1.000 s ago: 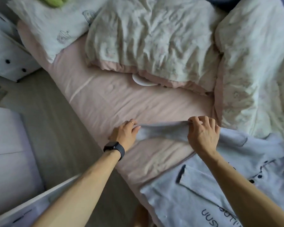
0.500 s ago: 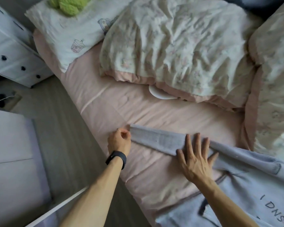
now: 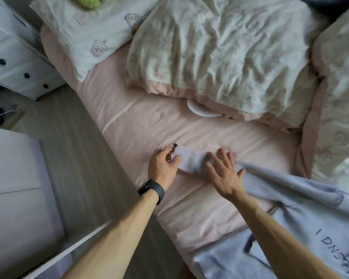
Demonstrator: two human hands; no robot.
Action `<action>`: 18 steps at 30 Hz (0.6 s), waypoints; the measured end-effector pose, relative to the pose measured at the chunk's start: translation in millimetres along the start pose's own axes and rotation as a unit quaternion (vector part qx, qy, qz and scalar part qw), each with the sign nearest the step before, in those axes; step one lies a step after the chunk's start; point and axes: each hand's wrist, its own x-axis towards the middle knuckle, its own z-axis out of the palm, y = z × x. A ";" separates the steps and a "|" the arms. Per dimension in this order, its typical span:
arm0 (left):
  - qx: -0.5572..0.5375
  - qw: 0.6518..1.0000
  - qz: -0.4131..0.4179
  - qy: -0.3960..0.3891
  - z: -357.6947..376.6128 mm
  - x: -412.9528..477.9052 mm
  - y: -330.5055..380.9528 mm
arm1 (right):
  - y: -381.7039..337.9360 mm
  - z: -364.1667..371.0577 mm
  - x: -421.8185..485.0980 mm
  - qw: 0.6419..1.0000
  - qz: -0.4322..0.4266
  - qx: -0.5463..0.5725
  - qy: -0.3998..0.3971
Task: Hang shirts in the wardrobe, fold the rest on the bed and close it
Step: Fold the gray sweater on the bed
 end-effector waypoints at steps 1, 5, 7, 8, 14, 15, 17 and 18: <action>-0.030 0.999 0.036 0.003 1.1 -14.5 13.0 | -6.7 -13.0 -9.3 0.991 0.042 0.117 0.059; -0.083 0.977 0.136 -0.142 12.3 -83.0 62.3 | -6.3 -65.3 -67.5 0.818 0.226 0.528 0.013; -0.037 0.960 0.172 -0.219 28.4 -122.8 84.5 | 14.6 -85.9 -109.2 0.776 0.229 0.585 -0.061; -0.005 0.952 0.189 -0.239 38.1 -140.5 92.9 | 26.2 -91.9 -128.2 0.772 0.217 0.594 -0.066; 0.073 0.905 0.282 -0.309 97.7 -244.4 119.2 | 130.2 -91.9 -247.2 0.727 0.293 0.609 0.123; 0.080 0.906 0.284 -0.304 106.9 -258.6 115.7 | 145.1 -85.0 -269.3 0.713 0.308 0.611 0.152; 0.157 0.897 0.278 -0.307 124.8 -279.3 102.4 | 171.5 -58.8 -312.6 0.709 0.341 0.589 0.184; 0.223 0.882 0.277 -0.310 129.8 -278.4 92.6 | 178.7 -44.6 -324.7 0.711 0.351 0.582 0.183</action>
